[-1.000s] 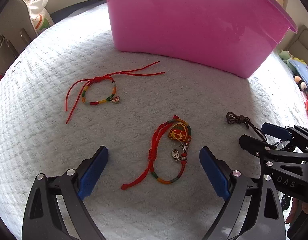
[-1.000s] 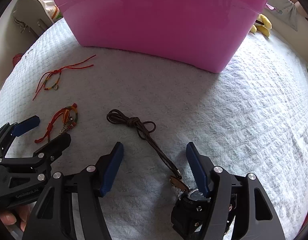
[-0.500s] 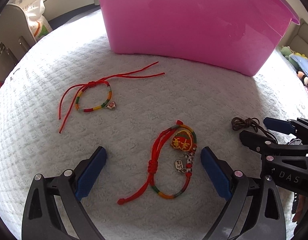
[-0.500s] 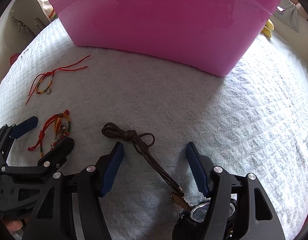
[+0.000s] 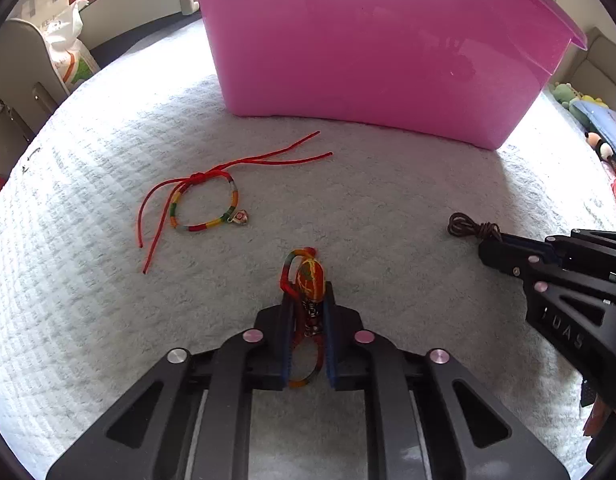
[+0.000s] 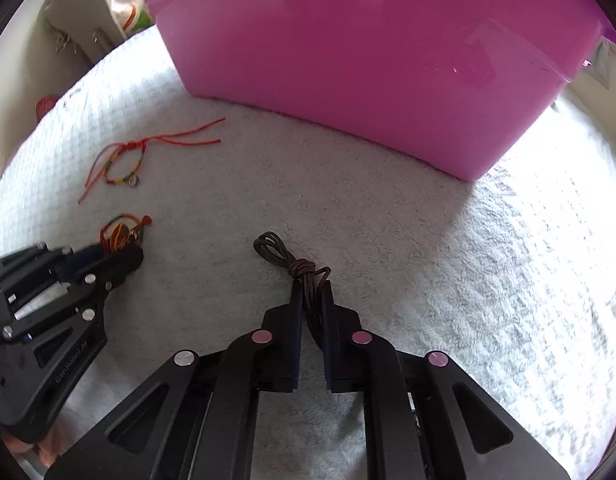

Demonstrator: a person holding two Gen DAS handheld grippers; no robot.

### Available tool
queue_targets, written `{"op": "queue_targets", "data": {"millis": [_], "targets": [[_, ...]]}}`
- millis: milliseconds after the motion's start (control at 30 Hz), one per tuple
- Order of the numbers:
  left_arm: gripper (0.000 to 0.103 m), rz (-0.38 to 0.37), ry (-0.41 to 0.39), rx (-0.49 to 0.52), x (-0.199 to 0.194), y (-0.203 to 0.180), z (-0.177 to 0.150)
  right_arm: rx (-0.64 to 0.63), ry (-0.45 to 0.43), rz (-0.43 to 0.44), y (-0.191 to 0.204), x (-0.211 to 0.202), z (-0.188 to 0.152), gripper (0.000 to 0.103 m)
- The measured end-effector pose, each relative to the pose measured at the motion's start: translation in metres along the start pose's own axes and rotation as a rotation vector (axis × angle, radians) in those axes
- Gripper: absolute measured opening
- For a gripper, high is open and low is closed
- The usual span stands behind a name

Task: Organize jewelry
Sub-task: 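Lift the red bracelet and brown cord with both tools and carry them over the tub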

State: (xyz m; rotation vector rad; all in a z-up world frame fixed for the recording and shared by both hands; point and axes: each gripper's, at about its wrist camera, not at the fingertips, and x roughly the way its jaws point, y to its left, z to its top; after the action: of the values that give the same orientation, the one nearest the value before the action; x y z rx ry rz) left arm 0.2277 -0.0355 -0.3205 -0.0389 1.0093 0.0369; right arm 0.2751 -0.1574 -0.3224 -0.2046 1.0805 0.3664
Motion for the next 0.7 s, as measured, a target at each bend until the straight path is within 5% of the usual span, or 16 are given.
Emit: {"op": "queue_targets", "data": {"millis": [300,700], "targets": [[0.012,-0.041,0.024,-0.026,-0.038,0.013,-0.013,0.153,-0.009,0.129,-0.001,-0.040,-0.013,0.005],[0.012,-0.075,0.064,-0.003,-0.141,0.010,-0.018,0.192,0.046,0.159,0.006,-0.136,-0.047,0.005]]}}
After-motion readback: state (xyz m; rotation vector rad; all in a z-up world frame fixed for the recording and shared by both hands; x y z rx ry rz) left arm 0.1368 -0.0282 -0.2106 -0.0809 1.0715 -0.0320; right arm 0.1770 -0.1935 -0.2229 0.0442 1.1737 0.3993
